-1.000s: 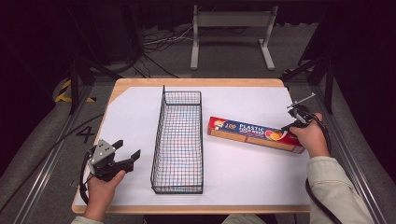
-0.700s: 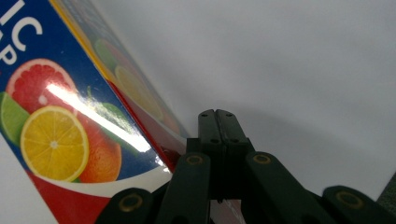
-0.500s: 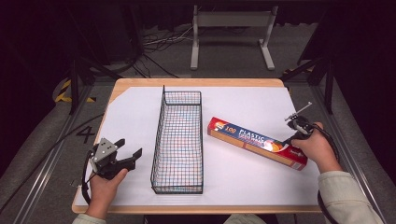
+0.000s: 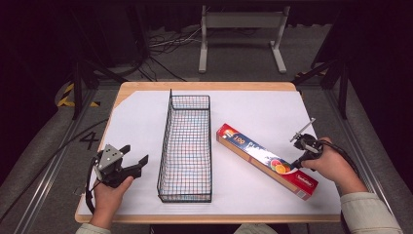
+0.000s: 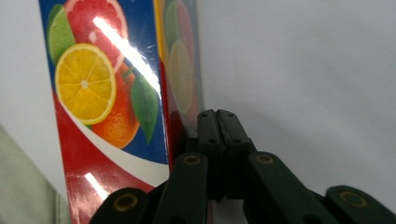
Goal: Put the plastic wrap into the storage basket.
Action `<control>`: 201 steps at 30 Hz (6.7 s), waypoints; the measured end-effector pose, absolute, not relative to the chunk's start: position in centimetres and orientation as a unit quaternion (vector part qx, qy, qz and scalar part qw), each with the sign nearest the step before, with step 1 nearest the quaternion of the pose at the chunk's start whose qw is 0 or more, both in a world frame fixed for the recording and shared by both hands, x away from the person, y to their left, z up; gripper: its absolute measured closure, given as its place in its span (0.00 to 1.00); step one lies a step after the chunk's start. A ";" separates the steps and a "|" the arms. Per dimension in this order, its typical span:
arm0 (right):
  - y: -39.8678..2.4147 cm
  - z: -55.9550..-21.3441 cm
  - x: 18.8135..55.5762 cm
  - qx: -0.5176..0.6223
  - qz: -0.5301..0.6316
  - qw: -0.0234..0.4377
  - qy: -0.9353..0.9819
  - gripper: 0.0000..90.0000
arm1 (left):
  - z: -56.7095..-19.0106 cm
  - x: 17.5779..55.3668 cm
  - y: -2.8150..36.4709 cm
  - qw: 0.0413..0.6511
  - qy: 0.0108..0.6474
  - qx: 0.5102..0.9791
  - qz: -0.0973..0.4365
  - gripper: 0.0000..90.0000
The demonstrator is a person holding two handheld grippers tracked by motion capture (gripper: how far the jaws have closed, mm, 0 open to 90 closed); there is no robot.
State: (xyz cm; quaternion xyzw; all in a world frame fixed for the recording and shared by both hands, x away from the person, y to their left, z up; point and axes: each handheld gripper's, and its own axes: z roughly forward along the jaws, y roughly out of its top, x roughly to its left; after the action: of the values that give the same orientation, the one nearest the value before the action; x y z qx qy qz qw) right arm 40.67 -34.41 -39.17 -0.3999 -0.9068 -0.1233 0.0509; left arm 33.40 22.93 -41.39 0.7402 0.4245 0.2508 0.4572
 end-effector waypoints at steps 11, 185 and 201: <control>-34.3 -38.8 40.6 -0.438 -0.127 0.017 -0.890 0.73 | -41.4 33.4 23.1 0.458 0.428 0.737 0.254 0.28; -7.1 -29.3 44.4 -0.672 -0.235 -0.086 -0.697 0.44 | -41.3 33.7 23.5 0.473 0.441 0.716 0.262 0.28; -4.3 -30.1 45.4 -0.679 -0.244 -0.074 -0.688 0.44 | -41.5 33.2 24.1 0.470 0.449 0.712 0.266 0.28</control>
State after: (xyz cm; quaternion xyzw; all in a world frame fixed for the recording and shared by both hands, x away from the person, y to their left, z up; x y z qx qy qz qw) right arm 45.43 -4.32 -30.06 -0.6791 -0.6883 -0.2443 -0.0735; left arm 33.21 24.06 -41.50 0.7124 0.4487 0.2659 0.4695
